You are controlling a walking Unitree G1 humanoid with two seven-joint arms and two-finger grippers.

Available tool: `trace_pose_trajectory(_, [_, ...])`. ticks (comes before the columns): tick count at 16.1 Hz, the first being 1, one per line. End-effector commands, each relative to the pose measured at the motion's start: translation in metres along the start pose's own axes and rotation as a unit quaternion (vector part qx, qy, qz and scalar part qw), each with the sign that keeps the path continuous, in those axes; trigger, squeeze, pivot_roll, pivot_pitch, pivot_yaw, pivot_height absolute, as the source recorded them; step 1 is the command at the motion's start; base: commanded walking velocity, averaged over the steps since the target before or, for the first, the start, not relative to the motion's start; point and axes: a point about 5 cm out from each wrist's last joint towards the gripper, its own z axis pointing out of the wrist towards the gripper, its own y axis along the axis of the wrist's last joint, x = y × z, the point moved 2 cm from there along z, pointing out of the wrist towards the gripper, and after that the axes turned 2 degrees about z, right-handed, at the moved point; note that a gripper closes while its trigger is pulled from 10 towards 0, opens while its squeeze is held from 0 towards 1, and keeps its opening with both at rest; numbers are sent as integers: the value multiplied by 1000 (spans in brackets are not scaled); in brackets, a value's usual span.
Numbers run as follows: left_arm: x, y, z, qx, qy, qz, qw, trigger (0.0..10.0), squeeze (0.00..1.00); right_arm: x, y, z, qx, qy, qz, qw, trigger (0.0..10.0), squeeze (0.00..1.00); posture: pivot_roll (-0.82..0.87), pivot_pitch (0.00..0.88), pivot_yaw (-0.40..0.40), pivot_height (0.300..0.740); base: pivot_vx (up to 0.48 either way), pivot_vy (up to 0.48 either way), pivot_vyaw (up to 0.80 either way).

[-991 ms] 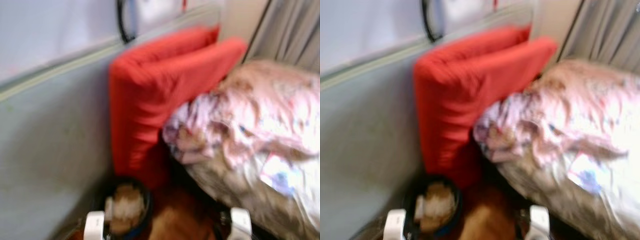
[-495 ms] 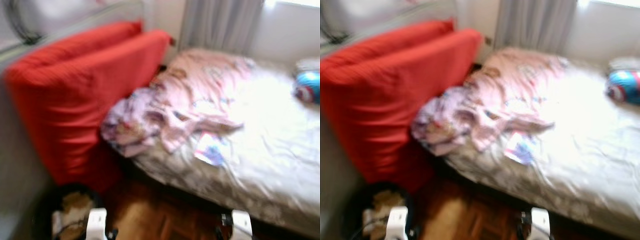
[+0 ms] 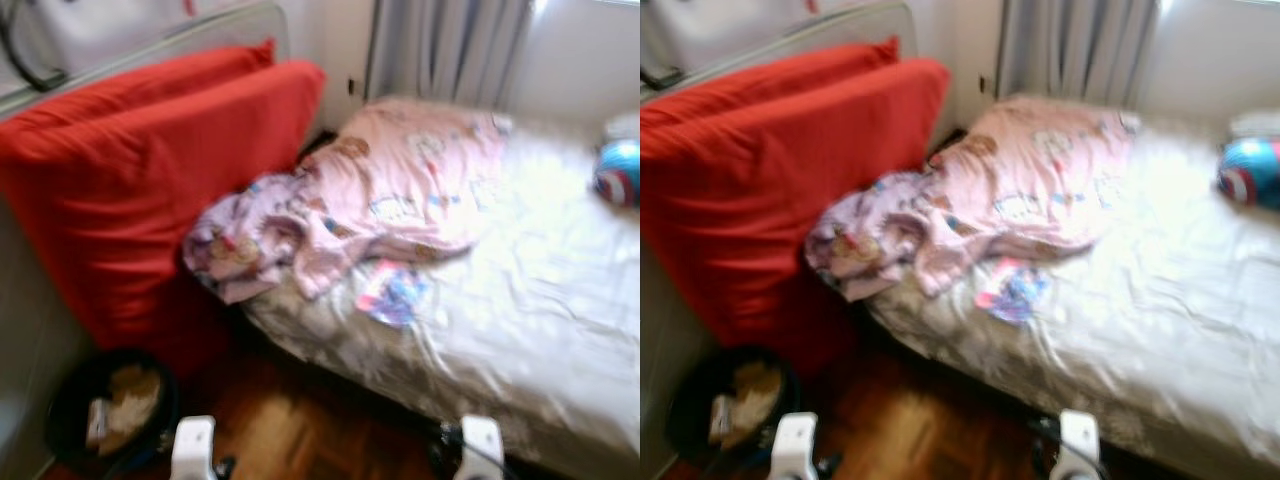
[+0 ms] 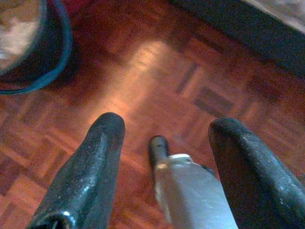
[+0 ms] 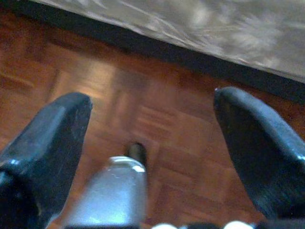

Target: Clean up the room

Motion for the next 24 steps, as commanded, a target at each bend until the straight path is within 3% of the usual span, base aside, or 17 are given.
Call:
trace_pose_trajectory(1, [6,-3,-1,5,7,6,1000,10000,0,3,4,1,-5,3,2,1000,10000,0,-5,33,0,740,0,-352,0])
trace_pose_trajectory(12, [4,-3,-1,5,6,4,1000,10000,0,1,4,1,-2,0,1,1000,10000,0,-15,37,-6,740,0,-347,0])
trace_pose_trajectory(24, [5,-1,-1,2,3,9,1000,10000,0,4,3,1,0,4,3,1000,10000,0,-18,18,-1,740,0,-346,-246])
